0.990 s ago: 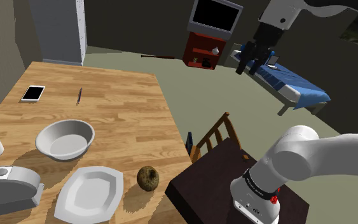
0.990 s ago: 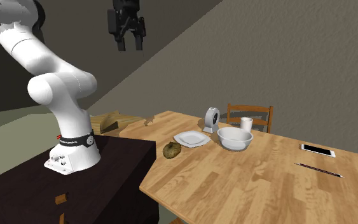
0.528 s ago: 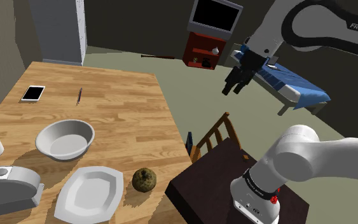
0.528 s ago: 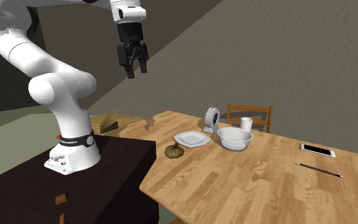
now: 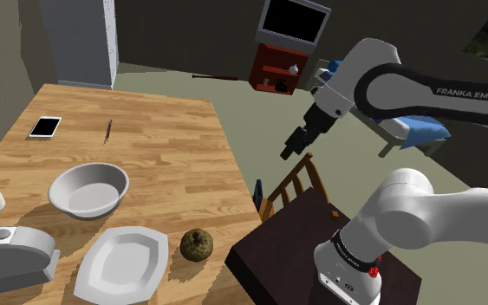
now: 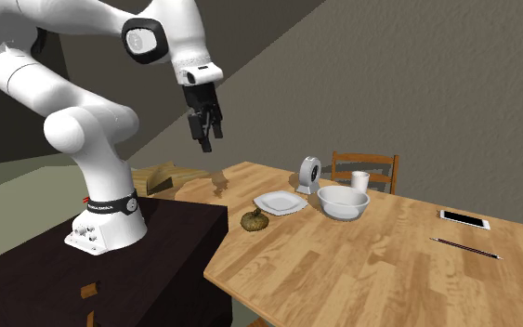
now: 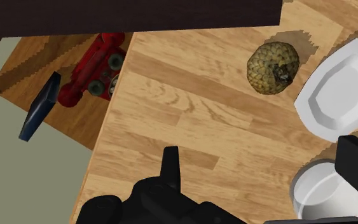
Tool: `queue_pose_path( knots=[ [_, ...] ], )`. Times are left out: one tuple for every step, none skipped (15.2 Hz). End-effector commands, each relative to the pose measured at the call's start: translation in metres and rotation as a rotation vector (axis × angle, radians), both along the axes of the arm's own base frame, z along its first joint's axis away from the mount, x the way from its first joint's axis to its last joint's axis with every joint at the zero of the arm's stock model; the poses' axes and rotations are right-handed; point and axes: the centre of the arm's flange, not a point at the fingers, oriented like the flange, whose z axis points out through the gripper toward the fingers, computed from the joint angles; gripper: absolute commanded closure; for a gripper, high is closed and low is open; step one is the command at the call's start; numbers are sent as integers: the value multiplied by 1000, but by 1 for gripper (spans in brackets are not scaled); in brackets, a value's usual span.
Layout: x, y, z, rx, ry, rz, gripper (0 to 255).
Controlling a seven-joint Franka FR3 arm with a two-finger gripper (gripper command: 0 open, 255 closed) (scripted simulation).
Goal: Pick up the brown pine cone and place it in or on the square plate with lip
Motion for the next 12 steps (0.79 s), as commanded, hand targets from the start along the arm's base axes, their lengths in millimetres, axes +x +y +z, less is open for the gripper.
queue_pose_path(
  knots=[
    [-2,8,-25,16,-27,23,0],
    [-2,13,-38,24,-38,35,0],
    [-2,17,-50,31,-48,47,0],
    [-2,22,-62,39,-59,59,0],
    [-2,23,-67,38,-59,58,0],
    [-3,22,-66,39,-64,58,0],
    [-2,23,-67,39,-64,58,0],
    [-2,22,-68,39,-64,58,0],
    [-2,22,-67,39,-64,58,0],
    [-2,22,-67,39,-64,58,0],
    [-2,22,-67,39,-64,58,0],
    [-2,22,-67,39,-64,58,0]
  ],
)
